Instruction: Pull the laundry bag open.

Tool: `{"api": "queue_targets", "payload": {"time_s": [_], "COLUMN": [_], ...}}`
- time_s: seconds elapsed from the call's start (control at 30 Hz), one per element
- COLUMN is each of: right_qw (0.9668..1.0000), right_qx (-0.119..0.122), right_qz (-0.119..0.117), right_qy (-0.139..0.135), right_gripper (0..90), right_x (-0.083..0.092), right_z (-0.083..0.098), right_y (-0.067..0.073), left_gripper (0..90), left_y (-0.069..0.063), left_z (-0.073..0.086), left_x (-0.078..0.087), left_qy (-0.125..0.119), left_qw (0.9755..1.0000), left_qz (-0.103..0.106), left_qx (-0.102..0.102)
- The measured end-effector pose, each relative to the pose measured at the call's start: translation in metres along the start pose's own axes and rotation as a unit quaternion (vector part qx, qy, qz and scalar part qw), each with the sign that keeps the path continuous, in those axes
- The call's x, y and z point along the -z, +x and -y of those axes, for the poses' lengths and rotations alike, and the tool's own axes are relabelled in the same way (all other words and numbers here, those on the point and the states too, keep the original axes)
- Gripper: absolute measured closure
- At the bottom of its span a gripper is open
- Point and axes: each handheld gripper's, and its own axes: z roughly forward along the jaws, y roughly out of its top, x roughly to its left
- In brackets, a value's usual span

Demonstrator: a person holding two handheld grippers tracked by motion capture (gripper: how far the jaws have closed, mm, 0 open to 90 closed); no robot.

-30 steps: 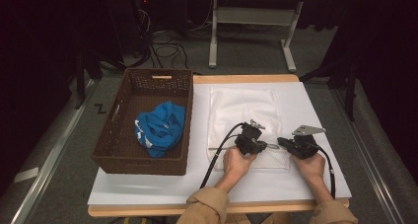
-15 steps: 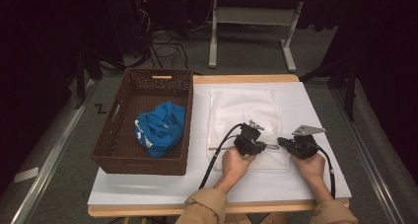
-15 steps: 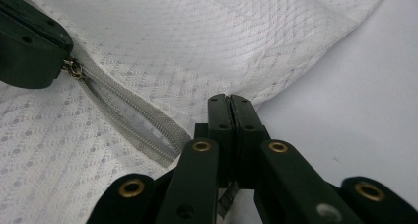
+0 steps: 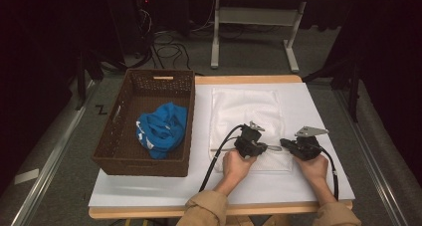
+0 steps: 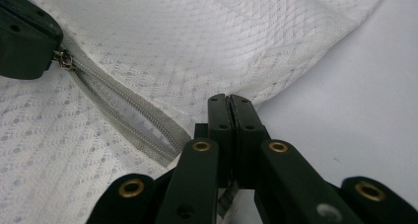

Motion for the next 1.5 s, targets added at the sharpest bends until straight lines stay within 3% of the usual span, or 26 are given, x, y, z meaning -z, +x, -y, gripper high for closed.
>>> {"api": "queue_targets", "payload": {"time_s": [0.07, 0.67, 1.5], "right_qw": [1.0000, 1.0000, 1.0000], "right_qx": [0.000, -0.001, 0.003], "right_qz": [-0.001, -0.001, 0.000], "right_qy": [-0.001, 0.000, -0.001], "right_gripper": [89.4, 89.2, 89.0], "right_x": [0.000, 0.000, -0.001], "right_z": [0.000, 0.000, 0.000], "right_y": [0.000, 0.000, 0.000], "left_gripper": [86.3, 86.3, 86.3], "left_y": [0.000, 0.008, 0.011], "left_z": [0.000, 0.011, 0.014], "left_x": [0.001, 0.009, 0.020], "left_qy": [-0.001, -0.008, -0.014], "left_qw": [1.0000, 1.0000, 0.9999], "left_qz": [-0.004, 0.004, 0.001], "left_qx": [-0.007, 0.004, 0.001]}}
